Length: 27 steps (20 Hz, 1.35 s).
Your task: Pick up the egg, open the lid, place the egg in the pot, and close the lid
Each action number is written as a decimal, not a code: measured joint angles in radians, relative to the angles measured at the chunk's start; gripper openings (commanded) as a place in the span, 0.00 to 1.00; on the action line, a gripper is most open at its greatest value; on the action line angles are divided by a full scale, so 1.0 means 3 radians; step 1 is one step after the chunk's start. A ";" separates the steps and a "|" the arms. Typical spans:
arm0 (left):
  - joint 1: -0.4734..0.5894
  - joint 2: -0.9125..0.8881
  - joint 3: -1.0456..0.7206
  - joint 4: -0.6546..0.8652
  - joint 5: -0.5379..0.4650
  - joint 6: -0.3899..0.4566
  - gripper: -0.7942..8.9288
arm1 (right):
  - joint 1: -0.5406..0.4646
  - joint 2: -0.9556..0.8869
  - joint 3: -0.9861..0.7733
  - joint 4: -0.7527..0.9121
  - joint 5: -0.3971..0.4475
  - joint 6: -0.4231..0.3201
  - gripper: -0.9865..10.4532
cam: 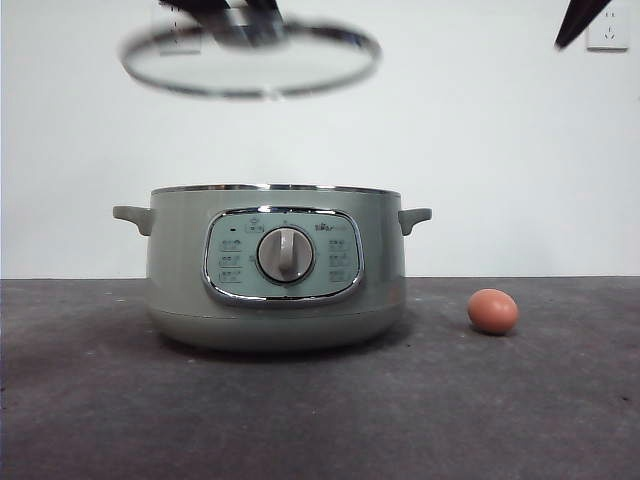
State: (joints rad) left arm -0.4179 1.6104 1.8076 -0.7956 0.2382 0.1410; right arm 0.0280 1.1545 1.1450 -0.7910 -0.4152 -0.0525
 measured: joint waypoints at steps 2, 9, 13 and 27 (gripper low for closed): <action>0.0140 -0.0338 0.0001 -0.0048 -0.0014 -0.0010 0.07 | 0.0067 0.0266 0.0001 0.0197 0.0015 0.0042 0.58; 0.0622 -0.1217 -0.0061 -0.0671 -0.0036 -0.0003 0.07 | 0.0376 0.1188 0.0001 0.0791 0.0404 0.0062 0.58; 0.0649 -0.1773 -0.0596 -0.0688 -0.0022 0.0001 0.07 | 0.0477 0.1539 0.0004 0.1073 0.0572 0.0064 0.58; 0.0649 -0.3052 -0.1718 -0.0843 -0.0017 -0.0249 0.07 | 0.0645 0.2227 0.0010 0.1602 0.0924 0.0064 0.54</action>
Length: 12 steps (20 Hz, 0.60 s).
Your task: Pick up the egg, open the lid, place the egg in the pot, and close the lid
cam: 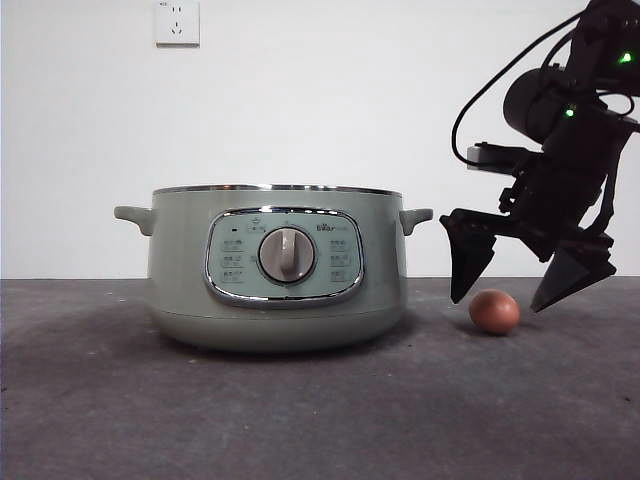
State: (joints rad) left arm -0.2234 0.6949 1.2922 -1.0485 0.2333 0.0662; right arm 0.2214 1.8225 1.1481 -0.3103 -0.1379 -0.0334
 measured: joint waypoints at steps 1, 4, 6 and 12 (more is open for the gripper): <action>0.0000 -0.0005 0.0000 -0.0006 0.0000 -0.0001 0.07 | 0.0000 0.0009 0.0000 0.0008 0.0000 0.0005 0.50; 0.0000 0.0010 0.0000 -0.0019 -0.0011 -0.0001 0.07 | 0.0000 0.0011 0.0000 -0.0024 0.0000 0.0055 0.46; 0.0000 0.0029 0.0000 -0.0019 -0.0019 -0.0001 0.07 | 0.0000 0.0011 0.0000 -0.0043 0.0000 0.0074 0.43; 0.0000 0.0023 0.0000 -0.0019 -0.0020 -0.0001 0.07 | 0.0000 0.0011 0.0000 -0.0107 0.0000 0.0118 0.34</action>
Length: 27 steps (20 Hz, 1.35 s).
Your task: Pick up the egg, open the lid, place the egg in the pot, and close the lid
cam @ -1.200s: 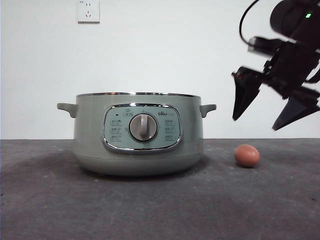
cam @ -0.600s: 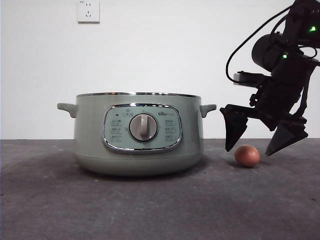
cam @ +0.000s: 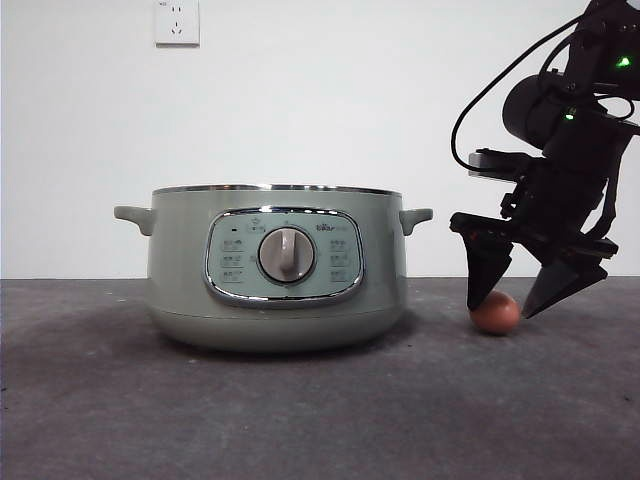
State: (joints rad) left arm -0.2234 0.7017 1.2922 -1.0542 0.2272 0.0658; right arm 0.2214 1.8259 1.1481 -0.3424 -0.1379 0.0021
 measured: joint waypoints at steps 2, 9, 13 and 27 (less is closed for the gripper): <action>0.0000 0.0000 0.0000 0.0000 0.0000 0.0000 0.07 | 0.0000 0.0000 0.0000 -0.0014 -0.0005 0.0031 0.24; 0.0000 0.0000 0.0000 0.0000 0.0000 0.0000 0.07 | 0.0000 0.0000 0.0010 -0.0045 -0.0027 0.0045 0.08; 0.0000 0.0000 0.0000 0.0001 0.0000 0.0000 0.07 | 0.0000 0.0000 0.0013 -0.0061 -0.0029 0.0043 0.08; 0.0000 -0.0009 0.0000 -0.0106 0.0000 0.0001 0.07 | 0.0394 -0.1265 0.0392 -0.0422 -0.0042 0.0126 0.08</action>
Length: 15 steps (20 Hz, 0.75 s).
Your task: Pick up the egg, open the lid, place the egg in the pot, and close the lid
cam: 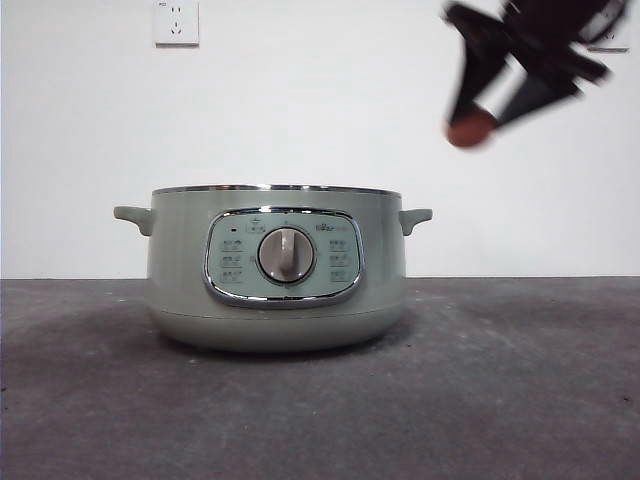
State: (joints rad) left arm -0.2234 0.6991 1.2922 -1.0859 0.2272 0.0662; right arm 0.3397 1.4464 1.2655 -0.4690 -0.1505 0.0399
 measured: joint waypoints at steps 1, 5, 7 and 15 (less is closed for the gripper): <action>0.0000 -0.0008 0.0000 -0.0053 0.0000 0.0001 0.07 | 0.0139 0.0041 0.0151 -0.0008 -0.0009 0.0004 0.08; 0.0000 -0.0056 0.0000 -0.0075 0.0013 0.0001 0.07 | 0.0626 0.0525 0.0891 -0.0028 -0.0020 0.0004 0.08; 0.0000 -0.0070 0.0000 -0.0083 0.0014 0.0001 0.07 | 0.0777 0.0886 0.1286 -0.0139 -0.0020 0.0003 0.08; 0.0000 -0.0075 0.0000 -0.0136 0.0060 0.0001 0.07 | 0.0980 0.2202 0.2350 -0.0797 0.0070 -0.0116 0.08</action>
State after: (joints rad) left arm -0.2234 0.6765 1.2922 -1.1267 0.2451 0.0666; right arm 0.6338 2.1071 1.9705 -0.7082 -0.1295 0.0051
